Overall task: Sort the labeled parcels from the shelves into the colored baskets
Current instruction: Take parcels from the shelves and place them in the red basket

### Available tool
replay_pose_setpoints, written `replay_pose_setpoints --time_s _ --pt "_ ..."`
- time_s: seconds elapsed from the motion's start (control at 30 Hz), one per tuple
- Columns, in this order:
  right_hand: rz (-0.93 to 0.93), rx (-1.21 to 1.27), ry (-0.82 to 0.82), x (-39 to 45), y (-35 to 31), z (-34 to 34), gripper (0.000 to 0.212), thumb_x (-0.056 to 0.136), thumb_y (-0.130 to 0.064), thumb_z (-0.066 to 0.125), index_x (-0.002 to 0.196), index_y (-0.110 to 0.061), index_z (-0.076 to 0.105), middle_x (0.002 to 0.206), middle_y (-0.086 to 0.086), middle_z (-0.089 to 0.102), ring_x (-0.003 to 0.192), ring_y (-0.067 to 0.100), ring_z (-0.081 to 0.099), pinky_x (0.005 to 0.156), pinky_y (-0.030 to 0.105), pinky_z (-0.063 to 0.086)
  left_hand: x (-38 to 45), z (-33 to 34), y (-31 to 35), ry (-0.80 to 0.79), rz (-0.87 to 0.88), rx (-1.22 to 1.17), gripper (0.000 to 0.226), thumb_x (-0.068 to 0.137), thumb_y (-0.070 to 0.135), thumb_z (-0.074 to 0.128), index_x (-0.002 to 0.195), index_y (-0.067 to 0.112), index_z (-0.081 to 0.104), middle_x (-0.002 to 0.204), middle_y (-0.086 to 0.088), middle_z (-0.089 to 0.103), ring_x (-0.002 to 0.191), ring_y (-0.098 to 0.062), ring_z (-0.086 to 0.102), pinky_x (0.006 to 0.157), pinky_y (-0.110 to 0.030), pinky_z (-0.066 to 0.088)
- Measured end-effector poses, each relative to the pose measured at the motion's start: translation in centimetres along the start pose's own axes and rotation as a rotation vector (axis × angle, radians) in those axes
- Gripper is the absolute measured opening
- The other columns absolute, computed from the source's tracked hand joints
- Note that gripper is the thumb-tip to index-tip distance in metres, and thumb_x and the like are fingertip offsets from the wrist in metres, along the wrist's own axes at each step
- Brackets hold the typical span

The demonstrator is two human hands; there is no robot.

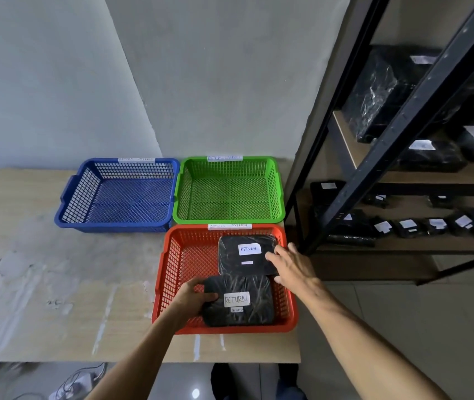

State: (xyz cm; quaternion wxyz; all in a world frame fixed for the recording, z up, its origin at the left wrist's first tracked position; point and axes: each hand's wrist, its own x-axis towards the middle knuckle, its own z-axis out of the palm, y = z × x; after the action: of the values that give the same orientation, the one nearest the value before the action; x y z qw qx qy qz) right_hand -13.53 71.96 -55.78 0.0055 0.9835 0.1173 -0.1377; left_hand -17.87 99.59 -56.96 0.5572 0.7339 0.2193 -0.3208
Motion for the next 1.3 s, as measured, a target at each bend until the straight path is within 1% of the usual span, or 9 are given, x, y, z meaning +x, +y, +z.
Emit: replay_pose_setpoints --time_s 0.23,0.33,0.47,0.7,0.9,1.03,1.07,1.17,1.3 --pt "0.020 0.030 0.014 0.4 -0.4 0.1 0.043 0.086 -0.036 0.075 0.123 -0.020 0.060 0.119 -0.001 0.060 0.111 0.029 0.050 0.076 0.039 0.054 1.3 0.7 -0.2 -0.016 0.029 0.132 0.040 0.086 0.009 0.074 0.118 0.022 0.054 0.113 -0.007 0.065 0.099 -0.027 0.069 0.077 -0.045 0.063" --pt "0.041 0.160 0.003 0.8 0.2 0.6 0.045 0.082 -0.031 0.080 0.123 -0.020 0.065 0.119 -0.001 0.062 0.107 0.027 0.051 0.080 0.039 0.056 1.8 1.4 0.1 0.022 0.034 0.212 0.041 0.086 0.011 0.075 0.120 0.019 0.053 0.107 -0.003 0.064 0.091 -0.019 0.067 0.071 -0.033 0.063" --pt "0.022 0.270 0.019 1.1 1.0 1.1 0.043 0.084 -0.021 0.077 0.126 -0.020 0.069 0.124 0.002 0.063 0.107 0.025 0.056 0.096 0.034 0.050 2.2 2.3 0.1 0.105 0.109 0.324 0.044 0.081 0.017 0.081 0.119 0.018 0.060 0.107 -0.004 0.072 0.086 -0.014 0.070 0.063 -0.019 0.058" --pt "0.022 0.386 -0.022 1.3 1.1 1.1 0.052 0.081 -0.032 0.081 0.128 -0.013 0.069 0.125 0.005 0.060 0.115 0.026 0.054 0.103 0.031 0.044 1.8 3.9 0.0 0.184 0.190 0.379 0.041 0.080 0.016 0.082 0.118 0.013 0.067 0.113 -0.005 0.073 0.087 -0.012 0.067 0.084 -0.030 0.061" --pt "0.051 0.360 -0.014 0.9 0.4 1.3 0.054 0.083 -0.033 0.080 0.132 -0.016 0.066 0.129 0.002 0.059 0.115 0.024 0.049 0.102 0.030 0.044 1.7 3.7 0.3 0.136 0.166 0.427 0.037 0.082 0.021 0.079 0.117 0.015 0.068 0.114 -0.005 0.073 0.097 -0.018 0.069 0.089 -0.031 0.059" --pt "0.055 0.443 0.012 0.4 0.9 0.1 0.052 0.080 -0.032 0.082 0.128 -0.018 0.066 0.130 0.000 0.059 0.114 0.020 0.057 0.098 0.029 0.048 2.2 3.0 2.5 0.098 0.107 0.514 0.042 0.083 0.024 0.076 0.118 0.007 0.059 0.112 -0.008 0.068 0.095 -0.020 0.067 0.077 -0.029 0.060" --pt "0.059 0.469 0.030 0.3 1.0 -0.3 0.050 0.080 -0.031 0.082 0.126 -0.018 0.066 0.129 -0.001 0.059 0.113 0.019 0.060 0.097 0.030 0.049 2.2 2.7 3.2 0.131 0.127 0.537 0.045 0.084 0.026 0.074 0.120 0.006 0.057 0.113 -0.010 0.066 0.097 -0.022 0.065 0.076 -0.028 0.057" --pt "0.066 0.512 0.106 -0.5 1.7 -2.1 0.043 0.082 -0.030 0.079 0.122 -0.019 0.068 0.127 -0.001 0.060 0.113 0.019 0.061 0.096 0.032 0.049 1.4 2.7 6.3 0.242 0.262 0.681 0.043 0.083 0.029 0.069 0.121 0.010 0.060 0.116 -0.013 0.065 0.108 -0.030 0.060 0.089 -0.037 0.052" --pt "0.058 0.538 0.266 -2.1 4.7 -5.7 0.033 0.088 -0.033 0.072 0.118 -0.021 0.067 0.118 -0.002 0.061 0.109 0.019 0.062 0.089 0.034 0.051 -1.3 5.9 12.7 0.208 0.484 0.709 0.015 0.083 0.023 0.068 0.097 0.018 0.075 0.091 -0.005 0.075 0.092 -0.024 0.069 0.080 -0.036 0.055"
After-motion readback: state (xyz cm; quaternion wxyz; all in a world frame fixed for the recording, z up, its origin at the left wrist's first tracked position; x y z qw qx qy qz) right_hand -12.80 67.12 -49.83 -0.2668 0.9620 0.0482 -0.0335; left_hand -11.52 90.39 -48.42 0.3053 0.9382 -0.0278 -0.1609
